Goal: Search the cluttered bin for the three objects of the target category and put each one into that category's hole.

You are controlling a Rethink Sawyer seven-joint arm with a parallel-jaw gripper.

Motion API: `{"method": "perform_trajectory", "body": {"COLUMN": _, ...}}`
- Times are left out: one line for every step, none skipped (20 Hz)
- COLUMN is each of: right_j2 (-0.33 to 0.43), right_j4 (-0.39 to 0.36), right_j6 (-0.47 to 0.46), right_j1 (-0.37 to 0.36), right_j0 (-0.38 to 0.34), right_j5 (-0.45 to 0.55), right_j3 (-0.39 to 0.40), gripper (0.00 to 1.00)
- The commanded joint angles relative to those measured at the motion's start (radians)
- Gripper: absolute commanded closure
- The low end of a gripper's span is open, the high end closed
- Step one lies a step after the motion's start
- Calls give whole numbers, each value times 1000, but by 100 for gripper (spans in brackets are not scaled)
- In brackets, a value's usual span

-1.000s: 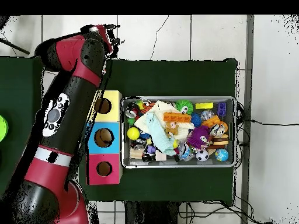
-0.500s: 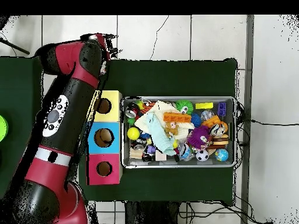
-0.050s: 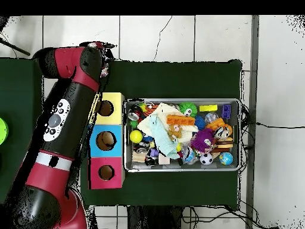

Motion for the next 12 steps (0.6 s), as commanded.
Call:
{"method": "perform_trajectory", "body": {"right_j2": 66, "right_j4": -3, "right_j6": 131, "right_j1": 42, "right_j0": -7, "right_j5": 114, "right_j3": -96, "gripper": 0}}
{"method": "perform_trajectory", "body": {"right_j2": 62, "right_j4": -3, "right_j6": 133, "right_j1": 43, "right_j0": -8, "right_j5": 107, "right_j3": -99, "gripper": 0}}
{"method": "perform_trajectory", "body": {"right_j2": 65, "right_j4": -2, "right_j6": 131, "right_j1": 44, "right_j0": -11, "right_j5": 107, "right_j3": -104, "gripper": 0}}
{"method": "perform_trajectory", "body": {"right_j2": 70, "right_j4": -2, "right_j6": 128, "right_j1": 45, "right_j0": -12, "right_j5": 107, "right_j3": -105, "gripper": 0}}
{"method": "perform_trajectory", "body": {"right_j2": 75, "right_j4": -3, "right_j6": 125, "right_j1": 45, "right_j0": -13, "right_j5": 106, "right_j3": -106, "gripper": 0}}
{"method": "perform_trajectory", "body": {"right_j2": 78, "right_j4": -6, "right_j6": 126, "right_j1": 46, "right_j0": -11, "right_j5": 102, "right_j3": -103, "gripper": 0}}
{"method": "perform_trajectory", "body": {"right_j2": 86, "right_j4": -10, "right_j6": 120, "right_j1": 44, "right_j0": -10, "right_j5": 104, "right_j3": -102, "gripper": 0}}
{"method": "perform_trajectory", "body": {"right_j2": 88, "right_j4": -13, "right_j6": 120, "right_j1": 45, "right_j0": -8, "right_j5": 102, "right_j3": -99, "gripper": 0}}
{"method": "perform_trajectory", "body": {"right_j2": 90, "right_j4": -14, "right_j6": 118, "right_j1": 47, "right_j0": -9, "right_j5": 106, "right_j3": -102, "gripper": 0}}
{"method": "perform_trajectory", "body": {"right_j2": 93, "right_j4": -16, "right_j6": 117, "right_j1": 49, "right_j0": -7, "right_j5": 109, "right_j3": -102, "gripper": 0}}
{"method": "perform_trajectory", "body": {"right_j2": 96, "right_j4": -18, "right_j6": 116, "right_j1": 50, "right_j0": -6, "right_j5": 112, "right_j3": -102, "gripper": 0}}
{"method": "perform_trajectory", "body": {"right_j2": 101, "right_j4": -21, "right_j6": 113, "right_j1": 52, "right_j0": -4, "right_j5": 118, "right_j3": -101, "gripper": 0}}
